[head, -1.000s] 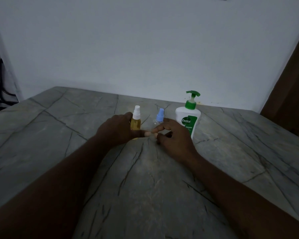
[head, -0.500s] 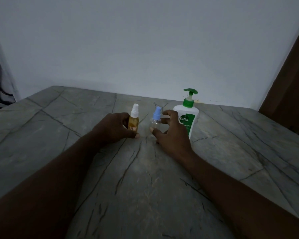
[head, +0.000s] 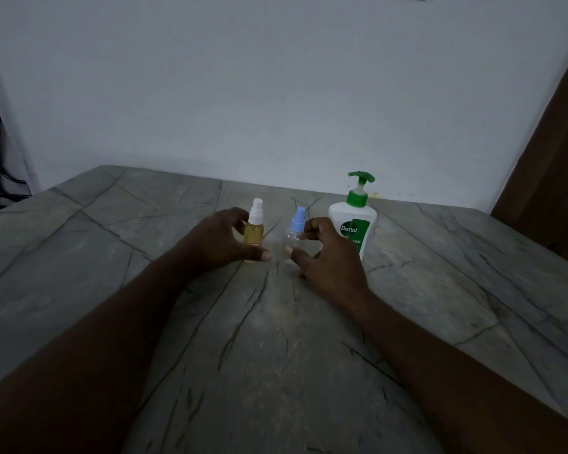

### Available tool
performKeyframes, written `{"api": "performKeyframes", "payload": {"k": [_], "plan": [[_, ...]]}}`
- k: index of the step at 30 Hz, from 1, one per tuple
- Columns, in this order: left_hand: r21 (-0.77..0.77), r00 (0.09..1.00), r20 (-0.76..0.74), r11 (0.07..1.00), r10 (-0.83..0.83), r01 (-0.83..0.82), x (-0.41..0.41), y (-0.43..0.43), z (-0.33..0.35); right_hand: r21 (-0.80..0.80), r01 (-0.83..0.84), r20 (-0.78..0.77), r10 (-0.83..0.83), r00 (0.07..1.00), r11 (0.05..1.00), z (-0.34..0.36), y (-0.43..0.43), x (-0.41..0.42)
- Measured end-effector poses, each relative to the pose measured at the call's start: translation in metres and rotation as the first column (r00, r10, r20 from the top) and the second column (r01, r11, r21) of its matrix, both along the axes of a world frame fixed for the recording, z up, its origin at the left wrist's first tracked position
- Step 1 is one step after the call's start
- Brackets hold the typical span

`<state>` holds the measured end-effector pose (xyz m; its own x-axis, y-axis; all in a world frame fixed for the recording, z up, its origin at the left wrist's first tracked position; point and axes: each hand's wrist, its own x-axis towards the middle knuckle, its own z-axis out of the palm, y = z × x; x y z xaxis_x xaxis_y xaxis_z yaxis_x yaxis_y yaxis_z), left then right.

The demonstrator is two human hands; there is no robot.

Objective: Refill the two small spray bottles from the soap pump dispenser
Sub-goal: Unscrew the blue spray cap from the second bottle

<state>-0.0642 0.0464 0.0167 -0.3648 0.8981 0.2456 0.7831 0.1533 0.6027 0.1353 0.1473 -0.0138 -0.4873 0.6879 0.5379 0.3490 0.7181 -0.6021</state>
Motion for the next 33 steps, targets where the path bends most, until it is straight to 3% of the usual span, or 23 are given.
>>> {"api": "performKeyframes", "payload": {"k": [3, 5, 7, 11, 14, 20, 25, 33], "plan": [[0.336, 0.996, 0.028, 0.937, 0.086, -0.091, 0.001, -0.004, 0.003, -0.001, -0.003, 0.007, 0.003, 1.000, 1.000, 0.001, -0.001, 0.001], [0.603, 0.983, -0.065, 0.792, 0.169, -0.096, 0.006, -0.005, 0.010, -0.001, -0.005, 0.007, 0.005, 1.000, 1.000, 0.003, -0.002, 0.002], [0.733, 0.955, -0.201, 0.680, 0.217, 0.000, 0.019, -0.007, 0.021, 0.017, 0.000, 0.006, 0.000, 1.000, 1.000, 0.003, -0.002, 0.003], [0.614, 0.873, -0.470, 0.758, 0.128, 0.220, 0.043, 0.001, 0.014, 0.052, -0.014, -0.016, 0.015, 1.000, 0.999, 0.004, -0.002, 0.006], [0.493, 0.816, -0.566, 0.842, 0.118, 0.220, 0.050, 0.008, -0.001, 0.046, -0.019, 0.003, 0.019, 1.000, 0.999, 0.005, -0.002, 0.007], [0.305, 0.808, -0.575, 0.950, 0.127, 0.068, 0.058, 0.015, -0.010, 0.026, -0.036, -0.001, 0.037, 0.999, 0.999, 0.004, 0.002, 0.010], [0.305, 0.839, -0.518, 0.952, 0.166, 0.000, 0.069, 0.017, -0.013, 0.040, -0.030, -0.024, 0.031, 0.999, 0.999, 0.004, 0.005, 0.013], [0.336, 0.945, -0.306, 0.942, 0.117, -0.007, 0.066, 0.023, -0.026, 0.016, -0.098, -0.053, 0.098, 0.994, 0.995, 0.002, 0.011, 0.015]]}}
